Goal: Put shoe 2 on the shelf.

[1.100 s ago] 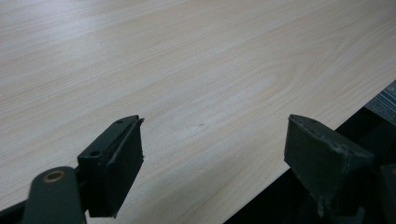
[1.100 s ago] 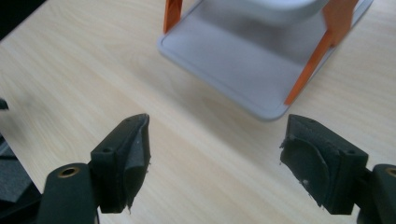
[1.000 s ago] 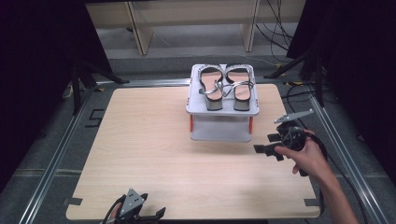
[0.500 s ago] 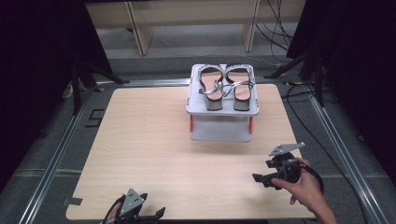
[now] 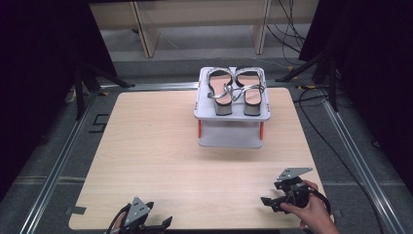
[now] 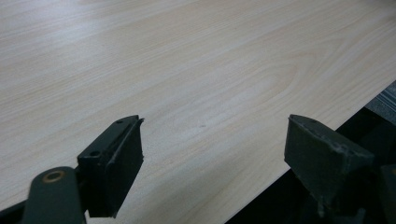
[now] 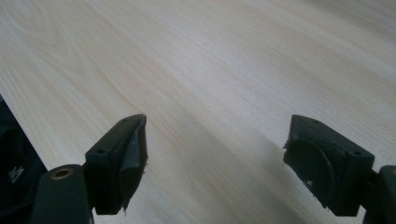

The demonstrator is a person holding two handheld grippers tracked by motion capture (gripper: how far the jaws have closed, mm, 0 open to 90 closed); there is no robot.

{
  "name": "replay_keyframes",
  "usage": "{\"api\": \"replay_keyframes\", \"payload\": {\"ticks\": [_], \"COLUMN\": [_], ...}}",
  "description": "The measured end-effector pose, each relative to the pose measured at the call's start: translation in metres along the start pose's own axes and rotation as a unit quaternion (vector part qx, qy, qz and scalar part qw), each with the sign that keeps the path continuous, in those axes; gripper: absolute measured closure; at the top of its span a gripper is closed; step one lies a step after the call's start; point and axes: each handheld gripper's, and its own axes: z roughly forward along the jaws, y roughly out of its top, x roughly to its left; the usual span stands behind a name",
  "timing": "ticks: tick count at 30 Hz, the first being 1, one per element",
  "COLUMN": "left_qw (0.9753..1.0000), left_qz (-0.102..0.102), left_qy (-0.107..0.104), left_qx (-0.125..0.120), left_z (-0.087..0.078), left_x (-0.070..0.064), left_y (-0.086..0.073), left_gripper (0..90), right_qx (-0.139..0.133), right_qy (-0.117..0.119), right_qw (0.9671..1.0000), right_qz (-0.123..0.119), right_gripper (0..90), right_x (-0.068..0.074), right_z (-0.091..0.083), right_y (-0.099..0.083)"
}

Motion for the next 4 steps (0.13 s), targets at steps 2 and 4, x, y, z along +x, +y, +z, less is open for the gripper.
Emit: {"api": "replay_keyframes", "payload": {"ticks": [2, 4], "left_qw": [1.0000, 1.0000], "left_qz": [0.001, 0.000], "left_qy": [0.001, 0.002], "left_qx": [0.001, 0.001], "left_z": [0.0000, 0.0001], "left_x": [0.0005, 0.0006], "left_y": [0.0000, 0.0000], "left_gripper": [19.0, 19.1], "right_qx": [0.009, -0.003], "right_qy": [0.003, -0.006], "right_qw": [0.9999, 1.0000], "right_qz": [0.005, -0.004], "right_gripper": [20.6, 20.2], "right_x": [0.0009, 0.0000], "right_z": [0.0007, 0.0025], "right_y": [0.0001, -0.0002]}}
